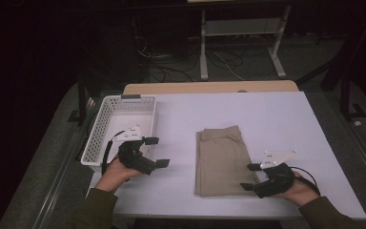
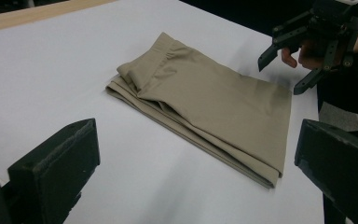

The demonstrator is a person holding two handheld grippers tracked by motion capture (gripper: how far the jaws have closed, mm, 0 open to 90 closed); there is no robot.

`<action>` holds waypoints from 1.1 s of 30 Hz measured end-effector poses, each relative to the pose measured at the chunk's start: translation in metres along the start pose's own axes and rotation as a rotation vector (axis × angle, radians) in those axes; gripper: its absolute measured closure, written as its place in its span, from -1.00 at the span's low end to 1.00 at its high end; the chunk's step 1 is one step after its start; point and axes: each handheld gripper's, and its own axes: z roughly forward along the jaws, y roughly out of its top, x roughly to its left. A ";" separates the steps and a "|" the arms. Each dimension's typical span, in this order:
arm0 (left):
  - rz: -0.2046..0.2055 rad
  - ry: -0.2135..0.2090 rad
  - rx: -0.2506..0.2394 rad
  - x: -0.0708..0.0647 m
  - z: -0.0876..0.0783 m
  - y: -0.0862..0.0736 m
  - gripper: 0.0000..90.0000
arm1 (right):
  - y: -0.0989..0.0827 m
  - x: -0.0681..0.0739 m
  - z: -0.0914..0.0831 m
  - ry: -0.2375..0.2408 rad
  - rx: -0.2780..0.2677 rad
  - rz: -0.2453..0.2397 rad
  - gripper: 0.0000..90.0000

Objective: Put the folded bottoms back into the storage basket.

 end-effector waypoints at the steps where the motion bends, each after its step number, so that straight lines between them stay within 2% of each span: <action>1: 0.000 0.000 0.000 0.000 0.000 0.000 -1.00 | -0.002 -0.001 -0.002 -0.007 -0.002 0.011 -0.42; 2: -0.001 0.000 -0.001 0.000 0.000 0.000 -1.00 | -0.005 -0.002 -0.005 -0.017 -0.008 0.029 -0.46; 7: -0.006 0.003 -0.003 0.000 0.000 0.000 -1.00 | -0.012 -0.005 -0.009 -0.036 -0.025 0.056 -0.57; 8: -0.006 0.002 -0.004 0.001 0.000 0.000 -1.00 | -0.015 -0.006 -0.011 -0.054 -0.032 0.070 -0.66; 13: -0.006 0.003 -0.004 0.001 0.000 0.000 -1.00 | -0.023 -0.008 -0.015 -0.085 -0.042 0.099 -0.74; 18: -0.009 0.003 -0.005 0.000 0.000 0.001 -1.00 | -0.034 -0.011 -0.021 -0.125 -0.054 0.149 -1.00; 19: -0.009 0.003 -0.005 0.000 0.000 0.001 -1.00 | -0.034 -0.011 -0.021 -0.125 -0.054 0.149 -1.00; 20: -0.010 0.005 -0.004 0.000 0.000 0.001 -1.00 | -0.036 -0.012 -0.022 -0.144 -0.062 0.164 -1.00; 33: -0.002 0.009 -0.010 -0.002 0.001 0.004 -1.00 | -0.035 -0.013 -0.020 -0.136 -0.068 0.153 -1.00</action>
